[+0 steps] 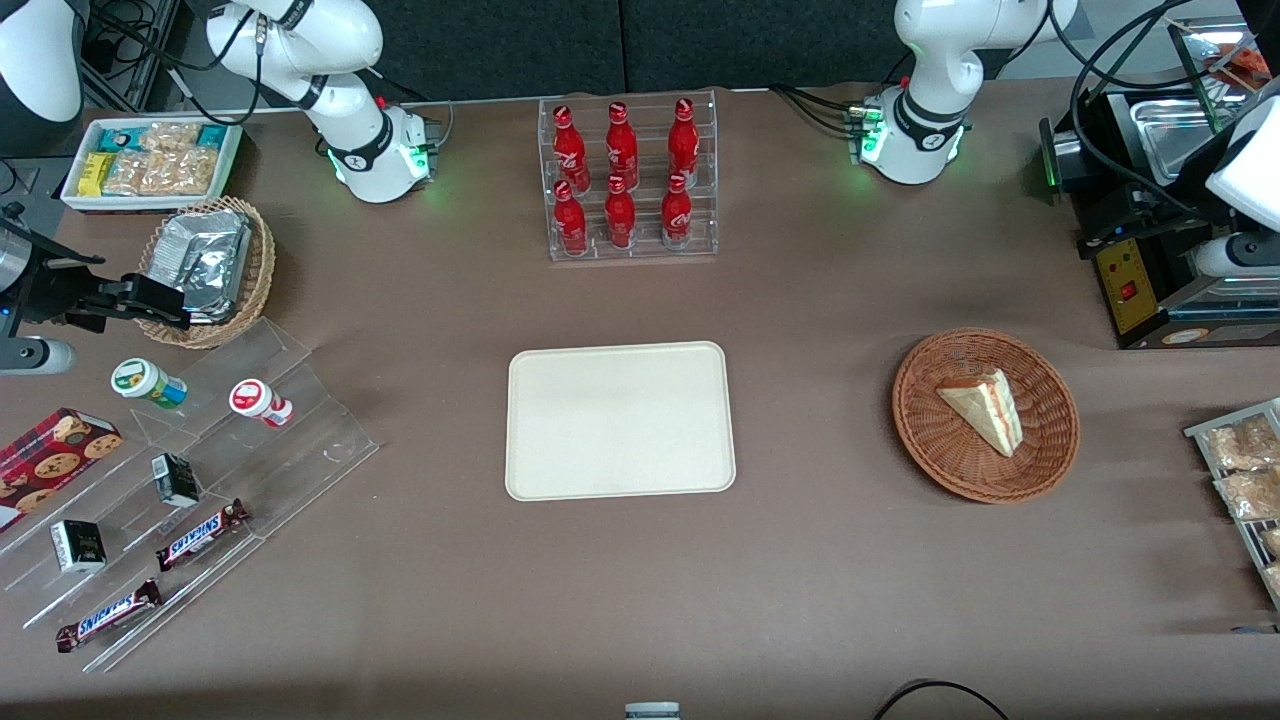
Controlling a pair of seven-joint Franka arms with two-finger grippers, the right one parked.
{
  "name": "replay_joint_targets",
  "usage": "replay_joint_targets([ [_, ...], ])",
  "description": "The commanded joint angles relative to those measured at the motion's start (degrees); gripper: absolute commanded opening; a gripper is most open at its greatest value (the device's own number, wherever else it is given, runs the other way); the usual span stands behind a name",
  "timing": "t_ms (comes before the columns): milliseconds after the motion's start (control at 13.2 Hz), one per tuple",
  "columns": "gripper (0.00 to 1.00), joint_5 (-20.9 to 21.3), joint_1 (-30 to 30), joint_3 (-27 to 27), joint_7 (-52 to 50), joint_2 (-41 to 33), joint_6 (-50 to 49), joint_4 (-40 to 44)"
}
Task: Place sandwich from basket to tray
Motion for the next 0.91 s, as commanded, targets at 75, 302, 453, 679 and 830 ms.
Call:
replay_joint_targets([
  [75,1.00,0.2,-0.6,1.1,1.8,0.7,-1.5,1.2],
  [302,1.00,5.7,-0.4,1.0,0.8,4.6,0.7,0.0],
  [453,1.00,6.8,-0.4,1.2,-0.8,6.0,4.7,-2.5],
  [679,1.00,7.0,-0.2,1.4,-10.9,6.5,16.2,-12.5],
  [830,1.00,7.1,0.2,1.7,-18.4,6.5,26.5,-21.1],
])
